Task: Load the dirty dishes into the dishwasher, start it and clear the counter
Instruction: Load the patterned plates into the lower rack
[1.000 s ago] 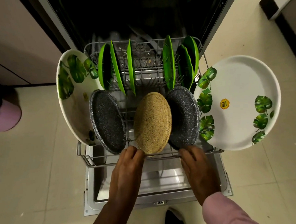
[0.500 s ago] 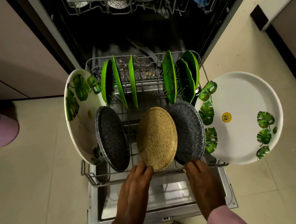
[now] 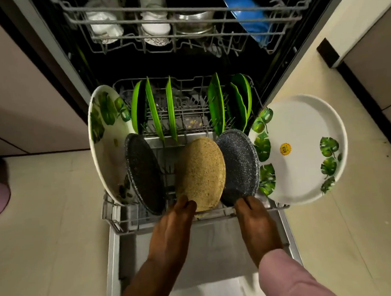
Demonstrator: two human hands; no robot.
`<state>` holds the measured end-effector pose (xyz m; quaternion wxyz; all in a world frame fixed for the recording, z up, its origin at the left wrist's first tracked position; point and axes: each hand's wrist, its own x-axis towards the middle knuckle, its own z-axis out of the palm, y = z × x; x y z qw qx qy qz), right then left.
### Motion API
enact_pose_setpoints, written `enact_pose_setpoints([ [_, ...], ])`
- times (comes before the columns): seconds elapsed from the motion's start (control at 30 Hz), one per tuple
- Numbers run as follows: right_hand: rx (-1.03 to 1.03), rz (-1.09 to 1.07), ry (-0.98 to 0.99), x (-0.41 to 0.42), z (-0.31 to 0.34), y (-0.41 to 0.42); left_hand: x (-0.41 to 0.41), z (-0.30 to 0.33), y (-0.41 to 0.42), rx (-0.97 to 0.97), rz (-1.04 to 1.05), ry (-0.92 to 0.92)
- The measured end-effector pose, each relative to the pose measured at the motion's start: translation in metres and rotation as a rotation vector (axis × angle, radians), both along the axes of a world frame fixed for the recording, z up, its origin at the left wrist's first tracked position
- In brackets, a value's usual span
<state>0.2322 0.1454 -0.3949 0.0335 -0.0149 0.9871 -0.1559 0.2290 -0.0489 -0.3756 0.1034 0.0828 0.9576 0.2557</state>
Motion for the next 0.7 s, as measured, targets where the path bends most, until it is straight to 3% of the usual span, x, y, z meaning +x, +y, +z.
enact_pose_setpoints([
  [0.13, 0.116, 0.064, 0.081, -0.051, 0.005, -0.003, -0.045, -0.005, -0.001, 0.042, 0.009, 0.03],
  [0.33, 0.072, 0.16, 0.148, -0.132, 0.001, -0.004, -0.121, -0.007, -0.003, 0.021, 0.071, 0.125],
  [0.7, 0.179, 0.191, 0.292, -0.243, -0.009, -0.018, -0.227, -0.011, 0.004, -0.149, 0.16, 0.285],
])
